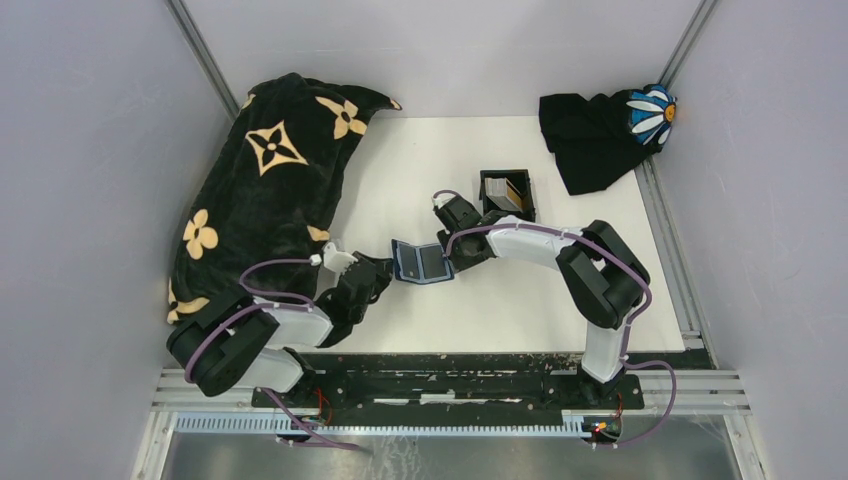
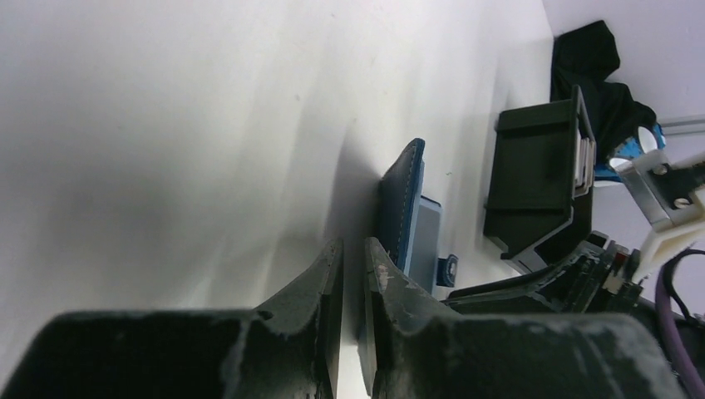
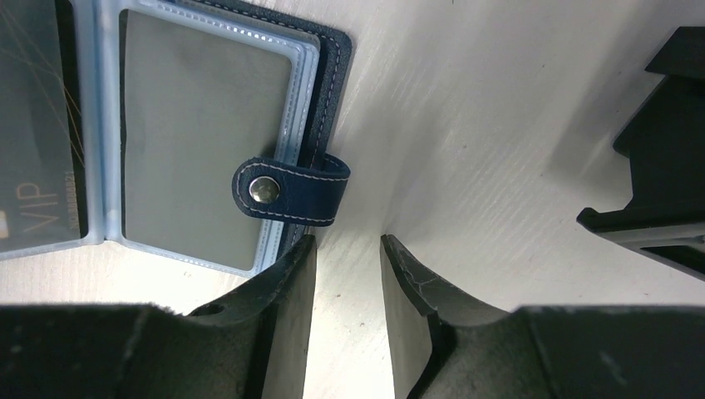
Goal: Put the credit cards into the card holder
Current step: Close the card holder at the center of the board.
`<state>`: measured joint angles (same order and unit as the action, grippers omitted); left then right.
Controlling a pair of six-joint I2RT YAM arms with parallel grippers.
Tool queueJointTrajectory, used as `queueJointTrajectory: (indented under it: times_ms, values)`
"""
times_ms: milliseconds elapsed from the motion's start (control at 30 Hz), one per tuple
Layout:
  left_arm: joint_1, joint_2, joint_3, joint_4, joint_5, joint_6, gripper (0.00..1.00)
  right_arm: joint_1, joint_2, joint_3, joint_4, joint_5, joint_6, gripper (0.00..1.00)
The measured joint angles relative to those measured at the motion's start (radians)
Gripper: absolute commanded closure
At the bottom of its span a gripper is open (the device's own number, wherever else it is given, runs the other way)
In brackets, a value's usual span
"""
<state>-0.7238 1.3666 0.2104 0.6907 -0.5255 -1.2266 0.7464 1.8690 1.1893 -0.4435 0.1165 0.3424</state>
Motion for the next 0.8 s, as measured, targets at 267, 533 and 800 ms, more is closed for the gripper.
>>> queueJointTrajectory:
  times_ms: [267,533,800]
  values:
    - [0.000,0.051,0.062,0.043,0.055,0.009,0.78,0.000,0.013,0.019,-0.017,0.001,-0.004,0.59]
    - [-0.007,0.132,0.114,0.094,0.093,0.011,0.79,0.003,0.013,0.019,-0.021,0.028,-0.011,0.55]
    - [-0.009,0.177,0.118,0.127,0.116,0.011,0.79,0.009,0.012,0.037,-0.052,0.091,-0.034,0.50]
